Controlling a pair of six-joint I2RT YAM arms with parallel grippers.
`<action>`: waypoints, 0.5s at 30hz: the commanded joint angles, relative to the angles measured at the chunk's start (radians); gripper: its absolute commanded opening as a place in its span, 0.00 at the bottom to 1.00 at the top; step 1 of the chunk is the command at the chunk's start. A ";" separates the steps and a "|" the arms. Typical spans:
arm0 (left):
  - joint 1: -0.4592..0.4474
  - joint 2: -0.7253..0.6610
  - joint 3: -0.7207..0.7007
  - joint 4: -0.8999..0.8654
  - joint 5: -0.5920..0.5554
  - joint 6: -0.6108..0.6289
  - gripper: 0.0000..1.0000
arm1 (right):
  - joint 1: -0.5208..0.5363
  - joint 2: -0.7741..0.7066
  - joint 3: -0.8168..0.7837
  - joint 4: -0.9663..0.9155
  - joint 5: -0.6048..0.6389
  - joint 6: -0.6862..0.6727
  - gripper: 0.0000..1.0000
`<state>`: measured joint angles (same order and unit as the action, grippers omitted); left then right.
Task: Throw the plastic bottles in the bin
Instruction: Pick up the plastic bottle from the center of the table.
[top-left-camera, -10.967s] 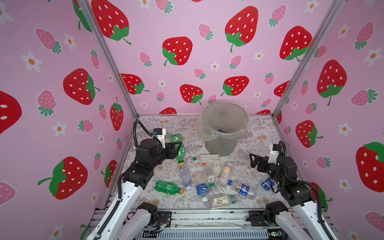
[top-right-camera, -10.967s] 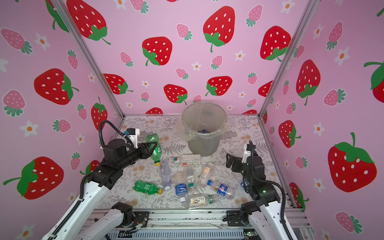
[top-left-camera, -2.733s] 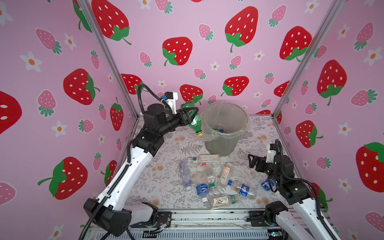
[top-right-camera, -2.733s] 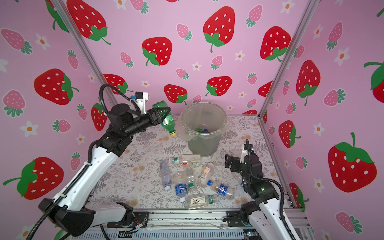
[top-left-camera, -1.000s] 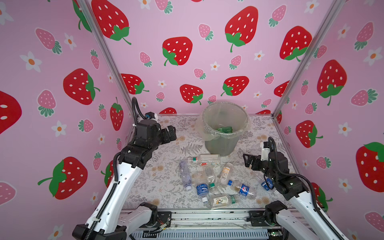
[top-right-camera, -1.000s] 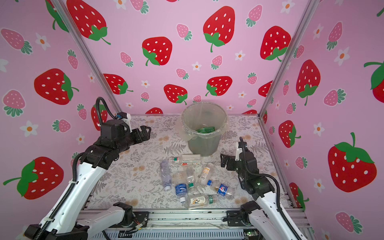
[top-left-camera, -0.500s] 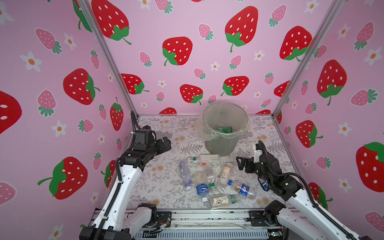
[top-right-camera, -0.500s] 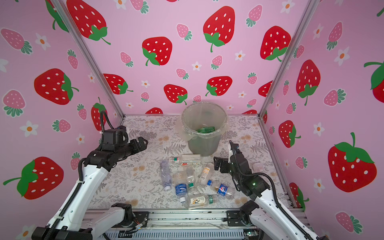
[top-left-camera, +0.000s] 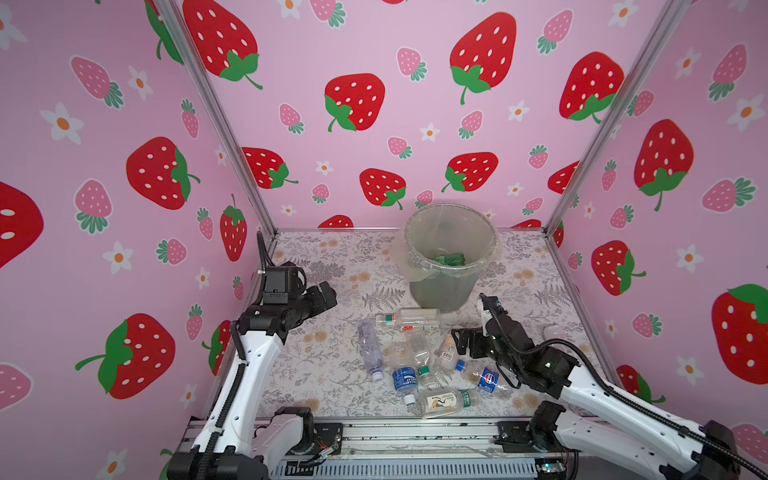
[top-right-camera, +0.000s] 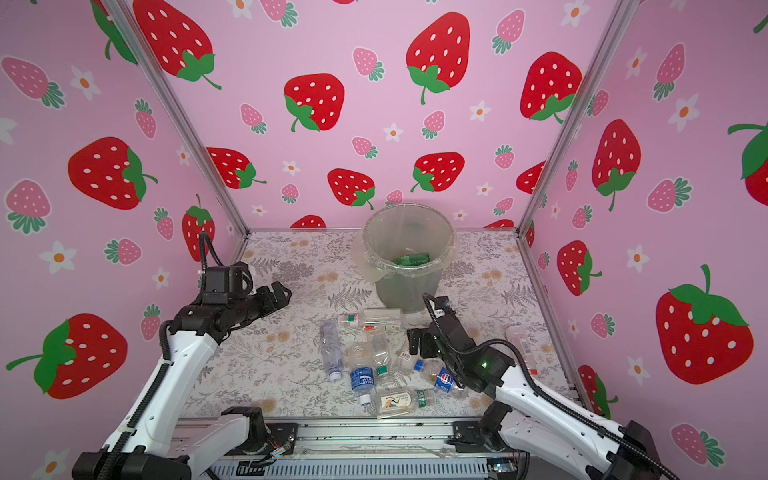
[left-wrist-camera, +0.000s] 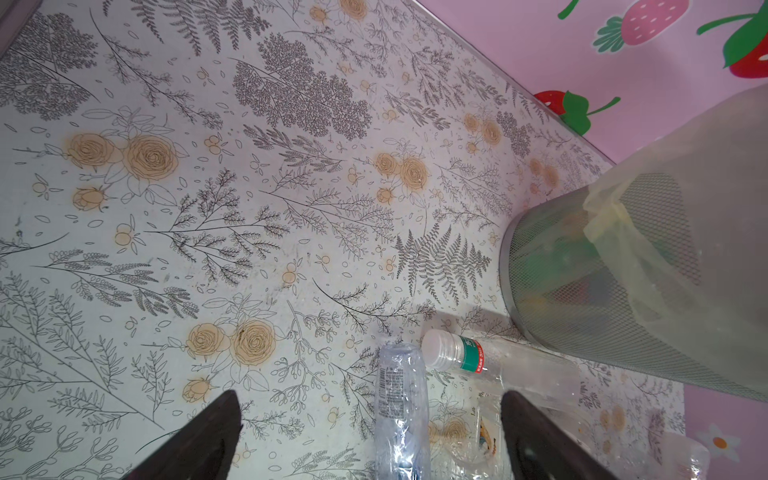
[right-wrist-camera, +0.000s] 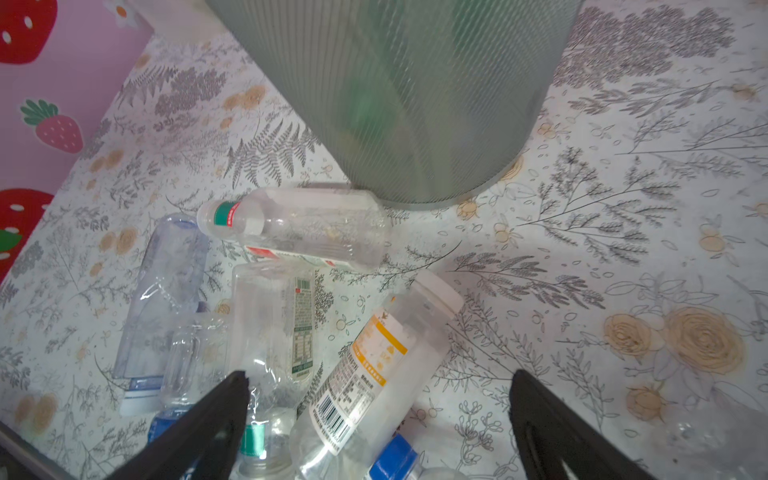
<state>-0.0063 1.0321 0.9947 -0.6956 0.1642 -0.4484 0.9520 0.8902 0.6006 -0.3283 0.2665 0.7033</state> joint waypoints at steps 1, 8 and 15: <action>0.006 -0.036 -0.009 -0.020 -0.020 0.024 0.99 | 0.067 0.084 0.049 0.030 0.052 0.042 0.99; 0.014 -0.031 -0.010 -0.027 -0.036 0.013 0.99 | 0.178 0.278 0.126 0.077 0.092 0.059 0.98; 0.029 -0.039 -0.010 -0.026 -0.033 0.017 0.99 | 0.235 0.403 0.224 0.069 0.084 0.044 0.95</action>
<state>0.0120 1.0023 0.9897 -0.7082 0.1390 -0.4416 1.1664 1.2675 0.7822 -0.2642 0.3294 0.7372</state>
